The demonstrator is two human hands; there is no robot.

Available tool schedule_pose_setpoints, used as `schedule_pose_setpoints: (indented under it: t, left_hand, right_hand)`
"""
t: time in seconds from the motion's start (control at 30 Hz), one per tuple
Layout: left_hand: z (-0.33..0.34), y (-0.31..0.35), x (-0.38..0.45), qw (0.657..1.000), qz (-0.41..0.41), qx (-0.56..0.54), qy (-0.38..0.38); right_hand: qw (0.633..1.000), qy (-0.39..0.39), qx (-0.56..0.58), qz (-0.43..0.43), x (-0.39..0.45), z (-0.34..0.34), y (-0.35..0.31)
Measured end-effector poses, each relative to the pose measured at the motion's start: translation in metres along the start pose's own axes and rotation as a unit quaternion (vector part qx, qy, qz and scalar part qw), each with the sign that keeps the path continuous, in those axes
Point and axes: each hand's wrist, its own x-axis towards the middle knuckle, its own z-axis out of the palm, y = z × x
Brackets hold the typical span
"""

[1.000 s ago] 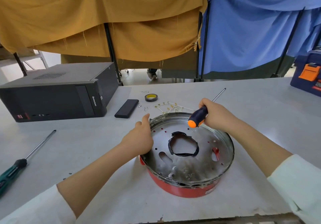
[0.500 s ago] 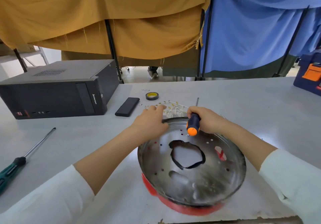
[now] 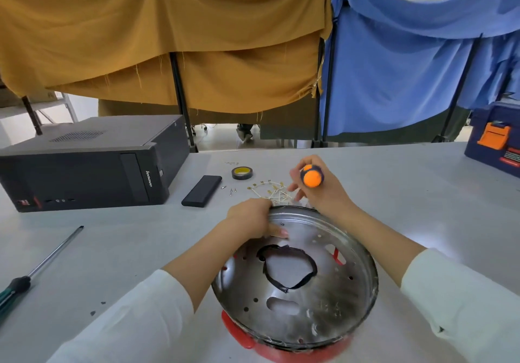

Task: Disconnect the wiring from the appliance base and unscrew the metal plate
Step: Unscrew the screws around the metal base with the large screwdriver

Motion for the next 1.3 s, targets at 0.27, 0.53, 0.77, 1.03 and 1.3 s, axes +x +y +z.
schedule_pose_setpoints:
  t: [0.27, 0.53, 0.77, 1.03, 1.3]
  left_hand:
    - [-0.006, -0.006, 0.013, 0.999, -0.007, -0.040, -0.022]
    - [0.007, -0.010, 0.010, 0.996, -0.025, -0.069, 0.043]
    - [0.010, -0.011, 0.006, 0.994, -0.025, -0.079, 0.070]
    - [0.013, -0.014, 0.009, 0.994, -0.020, -0.078, 0.073]
    - [0.012, -0.015, 0.009, 0.994, -0.014, -0.085, 0.071]
  right_hand:
    - [0.955, 0.125, -0.254, -0.089, 0.021, -0.018, -0.044]
    - [0.958, 0.217, -0.076, -0.170, 0.028, -0.002, -0.055]
    - [0.958, 0.245, -0.057, -0.136, 0.027, 0.026, -0.035]
    - [0.926, 0.359, 0.096, -0.064, 0.019, 0.016, -0.009]
    - [0.927, 0.353, 0.106, -0.072, 0.017, 0.017, -0.008]
